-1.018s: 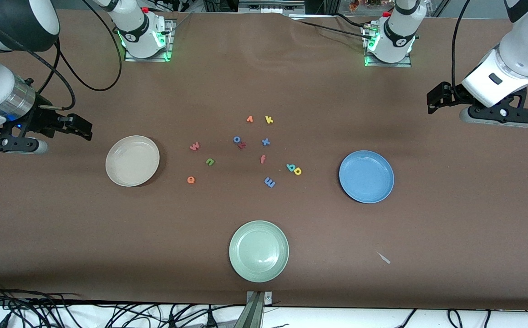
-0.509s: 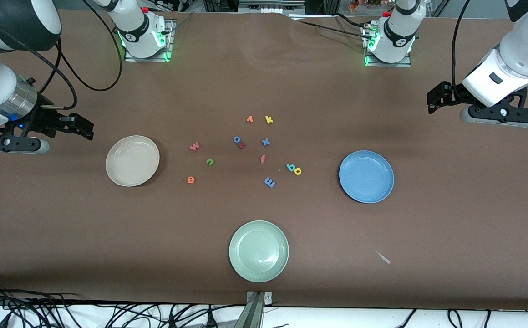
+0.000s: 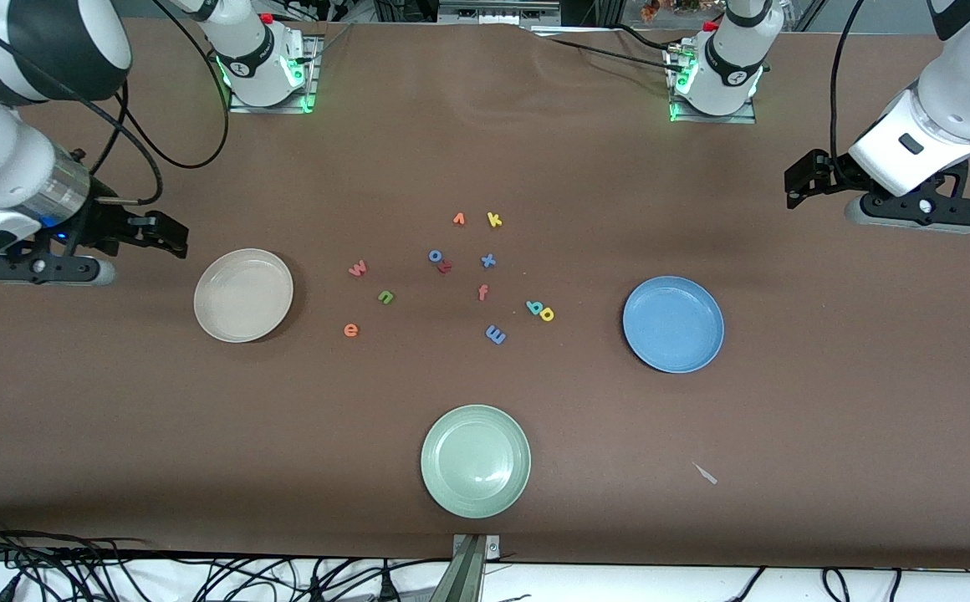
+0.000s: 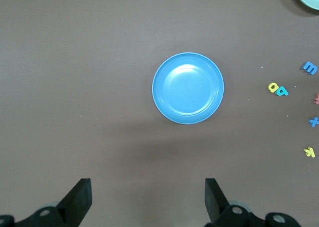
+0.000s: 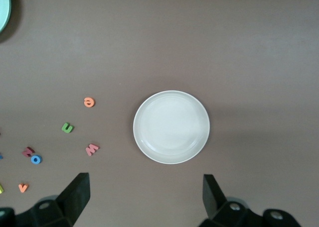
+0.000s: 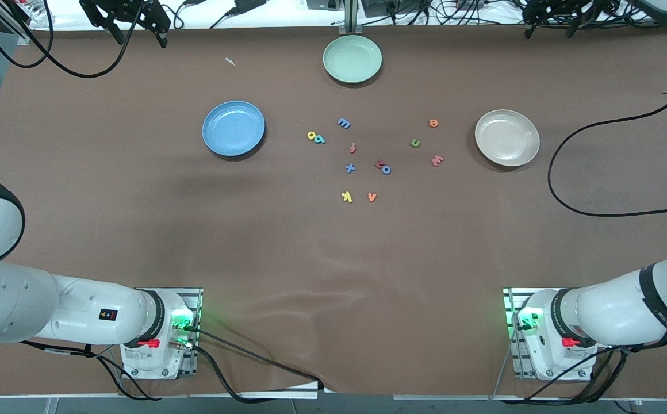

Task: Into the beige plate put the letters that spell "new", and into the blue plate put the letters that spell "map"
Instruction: 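Reach the green u with the right gripper while the left gripper advances, then grasp the green u with the right gripper while the left gripper approaches, then drop the green u onto the white plate with the right gripper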

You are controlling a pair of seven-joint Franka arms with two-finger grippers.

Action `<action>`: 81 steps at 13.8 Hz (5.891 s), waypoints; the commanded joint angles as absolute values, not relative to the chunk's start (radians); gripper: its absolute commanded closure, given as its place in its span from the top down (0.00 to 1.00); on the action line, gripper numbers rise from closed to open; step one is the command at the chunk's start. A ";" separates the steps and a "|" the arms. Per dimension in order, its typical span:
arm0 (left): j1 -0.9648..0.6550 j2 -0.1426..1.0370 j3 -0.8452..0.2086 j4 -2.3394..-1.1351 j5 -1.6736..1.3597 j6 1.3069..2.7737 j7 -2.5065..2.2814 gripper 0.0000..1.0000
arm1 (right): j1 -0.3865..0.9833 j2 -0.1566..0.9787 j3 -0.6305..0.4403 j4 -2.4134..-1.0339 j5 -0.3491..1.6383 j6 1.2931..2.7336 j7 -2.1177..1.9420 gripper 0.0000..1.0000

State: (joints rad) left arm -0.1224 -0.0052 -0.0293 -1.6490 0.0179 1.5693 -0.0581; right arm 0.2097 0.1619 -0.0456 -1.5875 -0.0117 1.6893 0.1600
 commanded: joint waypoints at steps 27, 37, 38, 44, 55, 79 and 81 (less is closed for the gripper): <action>-0.279 0.317 -0.046 -1.620 -0.072 1.864 -0.558 1.00 | 0.517 0.531 0.038 -2.020 0.026 2.617 1.086 0.99; -0.321 0.379 -0.049 -1.631 -0.075 1.951 -0.738 1.00 | 0.515 0.575 0.038 -2.013 0.026 2.664 1.075 0.64; -0.318 0.380 -0.049 -1.635 -0.107 1.962 -0.767 1.00 | 0.509 0.575 0.038 -2.011 0.026 2.665 1.071 0.59; -0.316 0.449 -0.049 -1.638 -0.160 2.055 -0.900 1.00 | 0.505 0.577 0.038 -2.008 0.026 2.666 1.071 0.36; -0.437 0.590 -0.049 -1.626 -0.150 2.246 -1.377 1.00 | 0.509 0.566 0.037 -1.983 0.026 2.629 1.071 0.15; -0.548 0.712 -0.043 -1.629 -0.110 2.336 -1.559 0.88 | 0.463 0.442 -0.236 -1.896 0.090 2.178 0.254 1.00; -0.551 0.713 -0.043 -1.634 -0.107 2.336 -1.560 0.87 | 0.468 0.497 -0.198 -1.829 0.181 2.193 0.316 1.00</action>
